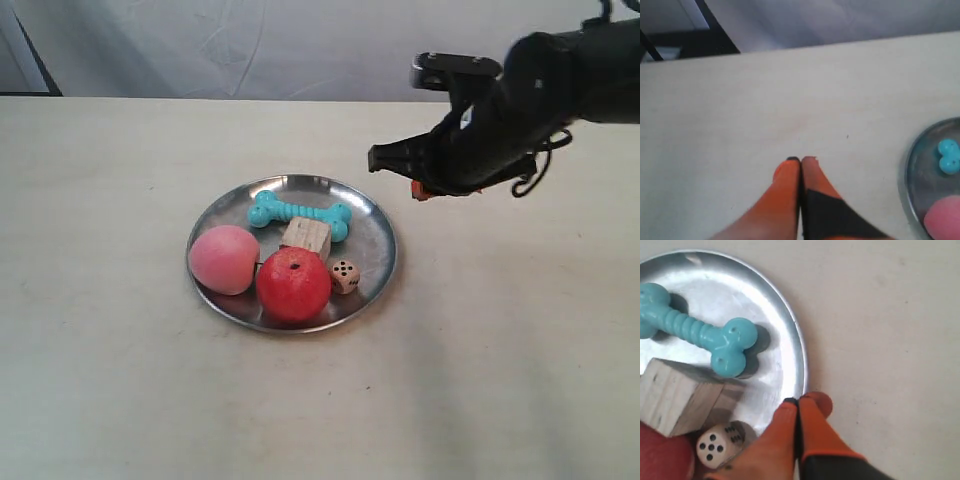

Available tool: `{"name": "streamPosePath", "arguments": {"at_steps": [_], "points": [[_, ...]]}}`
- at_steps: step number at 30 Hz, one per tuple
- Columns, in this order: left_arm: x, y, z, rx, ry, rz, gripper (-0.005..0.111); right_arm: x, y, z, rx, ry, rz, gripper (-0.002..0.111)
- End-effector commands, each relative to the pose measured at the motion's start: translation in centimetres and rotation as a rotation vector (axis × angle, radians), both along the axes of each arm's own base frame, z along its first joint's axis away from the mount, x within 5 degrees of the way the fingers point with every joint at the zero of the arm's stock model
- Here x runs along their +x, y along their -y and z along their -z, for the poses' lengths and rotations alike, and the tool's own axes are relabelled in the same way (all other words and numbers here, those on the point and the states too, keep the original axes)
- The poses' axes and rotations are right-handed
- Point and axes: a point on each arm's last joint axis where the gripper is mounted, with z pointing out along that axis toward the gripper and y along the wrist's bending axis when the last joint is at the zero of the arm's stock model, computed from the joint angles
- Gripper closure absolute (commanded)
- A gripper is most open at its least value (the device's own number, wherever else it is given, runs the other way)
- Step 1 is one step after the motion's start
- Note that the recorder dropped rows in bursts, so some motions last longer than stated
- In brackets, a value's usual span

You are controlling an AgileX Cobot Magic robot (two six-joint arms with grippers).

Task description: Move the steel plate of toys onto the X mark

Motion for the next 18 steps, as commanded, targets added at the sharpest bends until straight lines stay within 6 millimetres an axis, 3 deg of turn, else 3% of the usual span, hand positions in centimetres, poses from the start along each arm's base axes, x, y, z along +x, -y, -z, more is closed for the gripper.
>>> {"name": "streamPosePath", "arguments": {"at_steps": [1, 5, 10, 14, 18], "points": [[-6.4, 0.2, -0.4, -0.077, 0.300, 0.000, 0.107, -5.1, 1.7, -2.1, -0.015, 0.189, -0.053, 0.108], [-11.1, 0.2, 1.3, -0.110, 0.393, -0.001, 0.107, -10.4, 2.6, -2.9, -0.006, 0.340, -0.092, 0.108], [-14.9, 0.1, 5.4, -0.091, 0.359, 0.003, 0.107, -14.9, 3.2, -3.5, 0.039, 0.479, -0.123, 0.108], [-17.0, 0.0, 8.0, -0.082, 0.389, 0.002, 0.107, -17.0, 3.2, -4.2, 0.084, 0.602, -0.146, 0.108], [-18.1, -0.4, 9.3, -0.019, 0.414, -0.002, 0.107, -17.5, 3.4, -5.1, 0.107, 0.649, -0.136, 0.108]]}}
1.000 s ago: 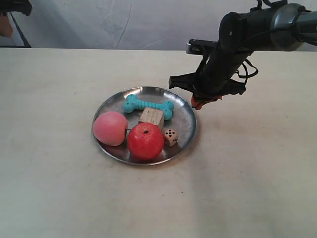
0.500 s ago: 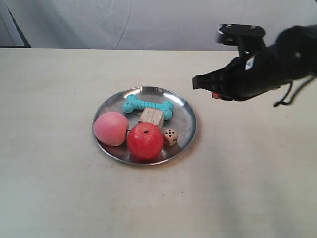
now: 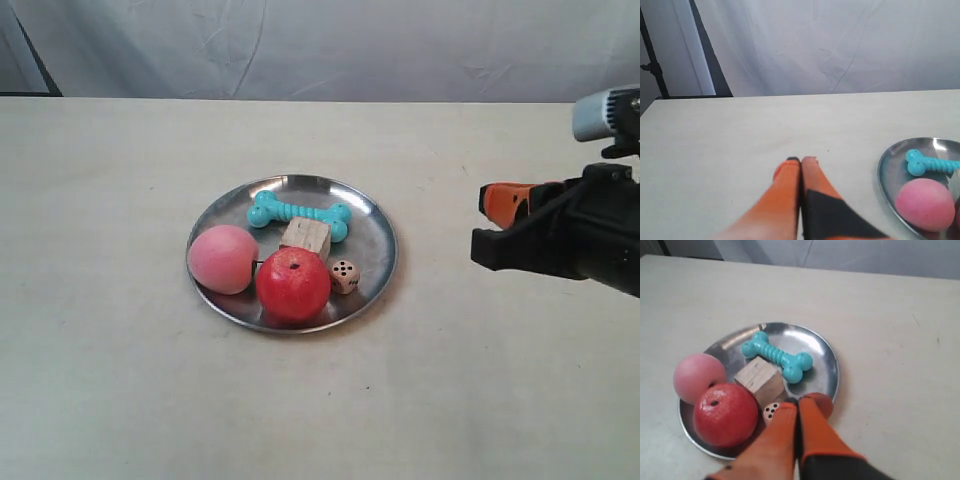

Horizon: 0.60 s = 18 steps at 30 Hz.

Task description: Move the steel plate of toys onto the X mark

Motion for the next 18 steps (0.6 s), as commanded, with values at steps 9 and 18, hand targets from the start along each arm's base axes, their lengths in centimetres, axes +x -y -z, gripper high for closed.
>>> {"name": "streamPosePath", "arguments": {"at_steps": [9, 18], "points": [[-2.05, -1.47, 0.90, 0.255, 0.080, -0.102, 0.107, 0.15, -0.10, -0.69, 0.031, 0.101, -0.001, 0.108], [-1.94, -0.91, 0.43, 0.106, 0.138, -0.075, 0.107, 0.18, -0.14, -0.27, 0.017, 0.066, -0.003, 0.108]]}}
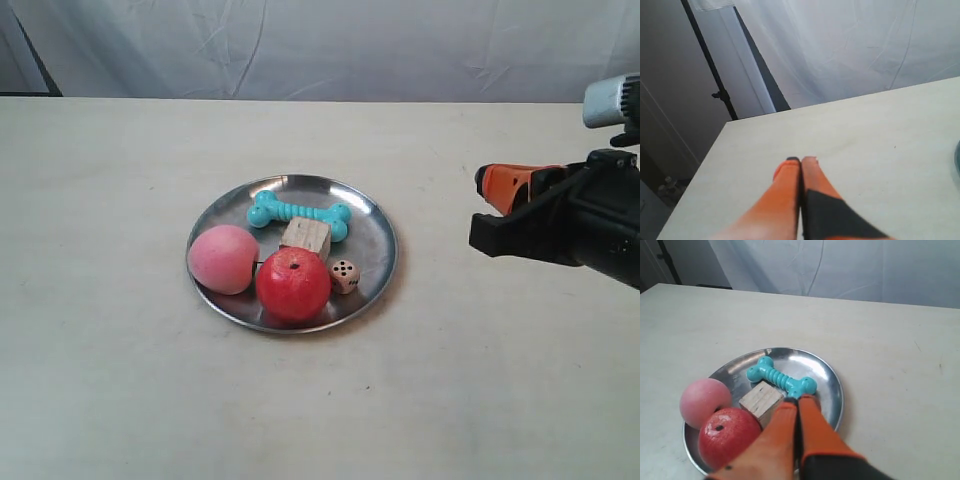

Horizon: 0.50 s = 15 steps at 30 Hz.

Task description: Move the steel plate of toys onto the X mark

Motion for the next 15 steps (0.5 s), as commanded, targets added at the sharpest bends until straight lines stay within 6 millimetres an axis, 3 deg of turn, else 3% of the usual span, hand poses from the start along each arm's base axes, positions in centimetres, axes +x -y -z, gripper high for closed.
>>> {"name": "streamPosePath", "arguments": {"at_steps": [1, 5, 15], "points": [[0.0, 0.7, -0.6, -0.170, 0.085, 0.053, 0.107, -0.1, 0.0, 0.3, -0.014, -0.018, -0.004, 0.108], [0.1, 1.3, -1.2, -0.315, 0.151, 0.102, 0.107, -0.4, 0.1, 1.0, -0.045, -0.101, -0.010, 0.108], [0.1, 1.3, -1.4, -0.328, 0.168, 0.106, 0.107, -0.6, 0.1, 1.5, -0.067, -0.157, -0.015, 0.108]]}}
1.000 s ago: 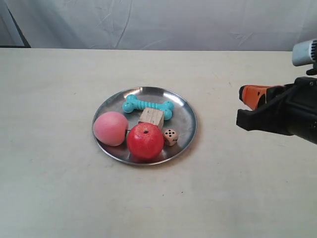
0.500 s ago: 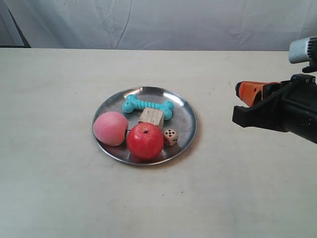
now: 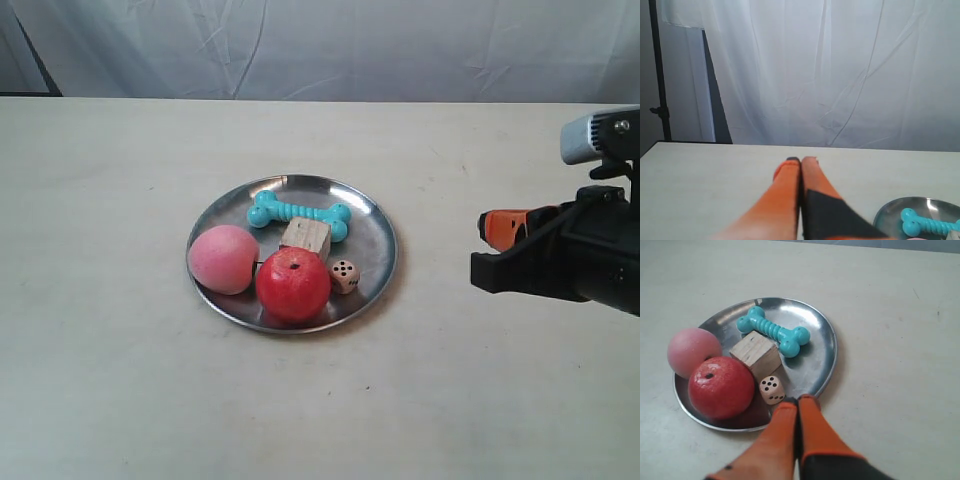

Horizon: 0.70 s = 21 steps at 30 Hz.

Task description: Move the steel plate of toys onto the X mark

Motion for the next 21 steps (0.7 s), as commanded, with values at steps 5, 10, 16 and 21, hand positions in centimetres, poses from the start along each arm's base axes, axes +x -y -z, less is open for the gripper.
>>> {"name": "streamPosePath", "arguments": {"at_steps": [5, 10, 16, 21], "points": [[-0.1, 0.0, -0.1, -0.021, 0.020, 0.004, 0.107, 0.0, 0.0, 0.1, -0.006, 0.002, -0.003, 0.108], [-0.1, 0.0, -0.1, -0.021, 0.020, 0.004, 0.107, 0.0, 0.0, 0.1, -0.006, 0.002, -0.003, 0.108], [0.1, -0.1, 0.7, 0.040, -0.004, -0.006, 0.107, 0.0, 0.0, 0.1, -0.006, 0.002, -0.003, 0.108], [1.6, -0.1, 7.7, 0.028, -0.142, -0.015, 0.107, 0.0, 0.0, 0.2, -0.007, -0.001, -0.003, 0.108]]}}
